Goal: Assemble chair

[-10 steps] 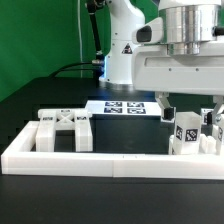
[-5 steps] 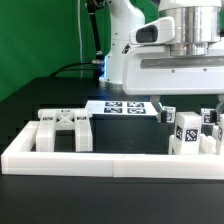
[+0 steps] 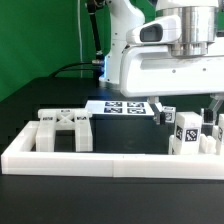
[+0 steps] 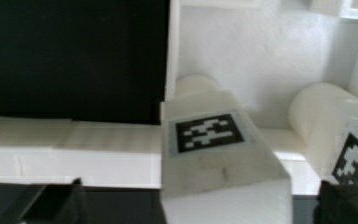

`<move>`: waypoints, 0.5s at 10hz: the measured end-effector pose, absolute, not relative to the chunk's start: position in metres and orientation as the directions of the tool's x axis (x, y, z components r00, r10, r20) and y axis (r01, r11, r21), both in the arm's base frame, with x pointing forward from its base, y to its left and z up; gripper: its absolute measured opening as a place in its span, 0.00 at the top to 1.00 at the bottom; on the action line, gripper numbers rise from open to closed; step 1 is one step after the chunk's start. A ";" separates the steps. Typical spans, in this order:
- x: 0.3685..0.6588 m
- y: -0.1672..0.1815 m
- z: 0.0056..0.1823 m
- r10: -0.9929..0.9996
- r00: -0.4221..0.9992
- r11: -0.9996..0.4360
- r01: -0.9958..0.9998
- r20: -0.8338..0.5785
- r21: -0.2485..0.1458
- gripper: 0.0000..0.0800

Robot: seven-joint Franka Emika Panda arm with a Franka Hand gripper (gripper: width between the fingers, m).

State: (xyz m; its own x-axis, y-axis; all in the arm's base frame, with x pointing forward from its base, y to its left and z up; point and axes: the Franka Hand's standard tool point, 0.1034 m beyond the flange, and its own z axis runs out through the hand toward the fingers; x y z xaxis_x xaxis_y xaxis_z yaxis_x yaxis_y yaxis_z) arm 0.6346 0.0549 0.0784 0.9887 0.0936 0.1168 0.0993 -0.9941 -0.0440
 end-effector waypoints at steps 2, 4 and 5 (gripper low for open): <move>0.635 0.055 0.078 0.075 0.990 -0.996 0.081 0.116 -0.047 0.53; 0.634 0.055 0.078 0.055 0.992 -0.997 0.061 0.115 -0.049 0.64; 0.634 0.055 0.078 0.006 0.994 -0.998 0.012 0.112 -0.054 0.64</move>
Offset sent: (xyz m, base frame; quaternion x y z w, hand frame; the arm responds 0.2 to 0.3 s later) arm 0.0000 0.0000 0.0000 0.0000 0.0000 0.0000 1.0000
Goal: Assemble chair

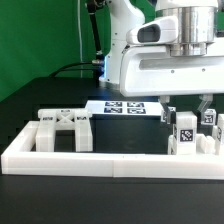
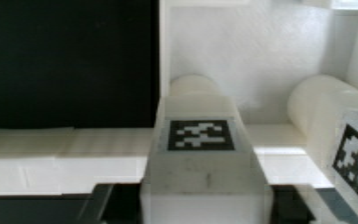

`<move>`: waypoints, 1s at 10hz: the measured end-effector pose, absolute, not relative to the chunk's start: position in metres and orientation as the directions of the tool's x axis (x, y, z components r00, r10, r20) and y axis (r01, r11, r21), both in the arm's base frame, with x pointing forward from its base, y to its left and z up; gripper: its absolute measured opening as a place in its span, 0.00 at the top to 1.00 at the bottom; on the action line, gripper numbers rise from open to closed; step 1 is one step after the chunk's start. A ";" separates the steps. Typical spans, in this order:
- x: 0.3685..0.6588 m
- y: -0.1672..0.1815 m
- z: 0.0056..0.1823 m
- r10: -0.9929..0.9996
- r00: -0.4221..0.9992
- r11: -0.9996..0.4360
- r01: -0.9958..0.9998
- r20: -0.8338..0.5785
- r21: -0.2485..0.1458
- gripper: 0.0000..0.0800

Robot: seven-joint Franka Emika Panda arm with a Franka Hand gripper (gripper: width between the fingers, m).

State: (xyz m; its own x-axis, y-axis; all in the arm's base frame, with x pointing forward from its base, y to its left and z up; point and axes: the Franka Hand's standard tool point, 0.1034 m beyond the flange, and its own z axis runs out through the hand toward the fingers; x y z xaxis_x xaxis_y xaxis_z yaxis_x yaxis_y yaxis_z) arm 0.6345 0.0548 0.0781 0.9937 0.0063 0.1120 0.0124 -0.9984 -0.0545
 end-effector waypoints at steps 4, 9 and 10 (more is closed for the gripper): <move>0.635 0.053 0.078 -0.514 0.855 -0.855 -0.505 0.061 -0.119 0.64; 0.633 0.057 0.077 -0.933 0.359 -0.355 -0.927 -0.017 -0.121 0.64; 0.633 0.058 0.077 -0.961 0.275 -0.270 -0.956 -0.028 -0.118 0.64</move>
Offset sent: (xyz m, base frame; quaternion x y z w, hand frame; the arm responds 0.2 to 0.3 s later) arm 0.0005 0.0028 -0.0030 0.0031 -0.0213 0.3242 0.9458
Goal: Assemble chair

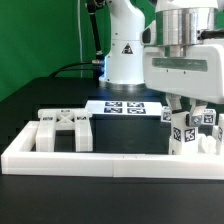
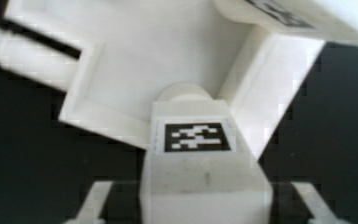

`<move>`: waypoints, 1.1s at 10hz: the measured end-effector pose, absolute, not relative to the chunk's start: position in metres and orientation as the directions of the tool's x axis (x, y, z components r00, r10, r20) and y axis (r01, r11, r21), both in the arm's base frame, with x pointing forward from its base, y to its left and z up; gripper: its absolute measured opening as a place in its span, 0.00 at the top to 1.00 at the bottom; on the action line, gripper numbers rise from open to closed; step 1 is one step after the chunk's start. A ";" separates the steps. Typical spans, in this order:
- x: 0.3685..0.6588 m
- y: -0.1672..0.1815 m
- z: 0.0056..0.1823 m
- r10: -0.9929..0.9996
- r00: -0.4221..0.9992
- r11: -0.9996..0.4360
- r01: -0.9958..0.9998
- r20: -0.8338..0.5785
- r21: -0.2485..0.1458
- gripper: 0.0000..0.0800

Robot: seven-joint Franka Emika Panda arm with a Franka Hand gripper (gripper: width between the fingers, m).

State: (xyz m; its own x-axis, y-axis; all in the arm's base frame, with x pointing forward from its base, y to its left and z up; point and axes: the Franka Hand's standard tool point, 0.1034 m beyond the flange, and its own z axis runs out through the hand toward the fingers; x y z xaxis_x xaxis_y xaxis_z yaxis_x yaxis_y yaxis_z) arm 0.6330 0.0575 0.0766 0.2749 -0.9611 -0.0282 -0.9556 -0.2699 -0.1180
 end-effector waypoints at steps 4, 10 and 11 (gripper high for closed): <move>0.633 0.058 0.077 -0.987 0.150 -0.143 -0.983 -0.054 -0.117 0.64; 0.635 0.058 0.081 -0.772 0.635 -0.631 -0.765 0.012 -0.131 0.19; 0.635 0.055 0.082 -0.626 0.779 -0.776 -0.618 0.039 -0.124 0.19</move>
Offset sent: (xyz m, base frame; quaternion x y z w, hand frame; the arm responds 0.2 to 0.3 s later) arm 0.0000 0.0000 0.0000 0.0000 0.0000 0.1296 0.9916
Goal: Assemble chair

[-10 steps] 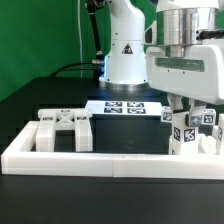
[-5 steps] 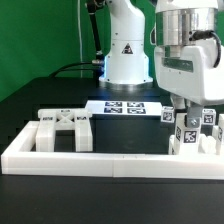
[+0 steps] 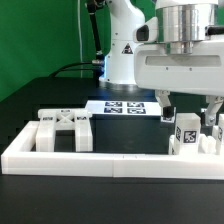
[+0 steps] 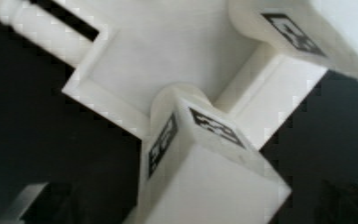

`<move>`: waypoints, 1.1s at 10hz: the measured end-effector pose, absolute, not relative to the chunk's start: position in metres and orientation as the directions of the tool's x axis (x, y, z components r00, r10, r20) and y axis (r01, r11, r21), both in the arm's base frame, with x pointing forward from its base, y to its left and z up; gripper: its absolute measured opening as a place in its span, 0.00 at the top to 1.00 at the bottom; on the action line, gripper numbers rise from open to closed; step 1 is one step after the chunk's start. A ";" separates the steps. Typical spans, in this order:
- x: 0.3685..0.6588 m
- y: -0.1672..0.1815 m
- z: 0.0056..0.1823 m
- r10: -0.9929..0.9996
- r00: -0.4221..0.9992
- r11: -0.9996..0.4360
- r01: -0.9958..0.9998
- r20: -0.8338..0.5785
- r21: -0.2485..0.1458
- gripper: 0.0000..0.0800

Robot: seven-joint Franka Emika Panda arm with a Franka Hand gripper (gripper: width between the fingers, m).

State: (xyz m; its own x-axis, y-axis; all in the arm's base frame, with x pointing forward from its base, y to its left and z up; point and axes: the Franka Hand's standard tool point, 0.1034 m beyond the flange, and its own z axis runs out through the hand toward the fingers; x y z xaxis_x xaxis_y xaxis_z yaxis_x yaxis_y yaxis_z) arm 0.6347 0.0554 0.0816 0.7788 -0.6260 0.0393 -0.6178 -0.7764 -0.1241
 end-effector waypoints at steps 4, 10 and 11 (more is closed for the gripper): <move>0.634 0.053 0.078 -0.234 0.968 -0.970 -0.227 0.085 -0.091 0.19; 0.634 0.053 0.077 -0.021 0.995 -0.999 -0.017 0.099 -0.045 0.42; 0.634 0.053 0.077 -0.050 0.994 -0.998 -0.046 0.097 -0.048 0.64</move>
Offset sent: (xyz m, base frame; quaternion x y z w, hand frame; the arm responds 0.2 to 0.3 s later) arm 0.0047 0.0055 -0.0041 0.0161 -0.0162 -0.2631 0.9645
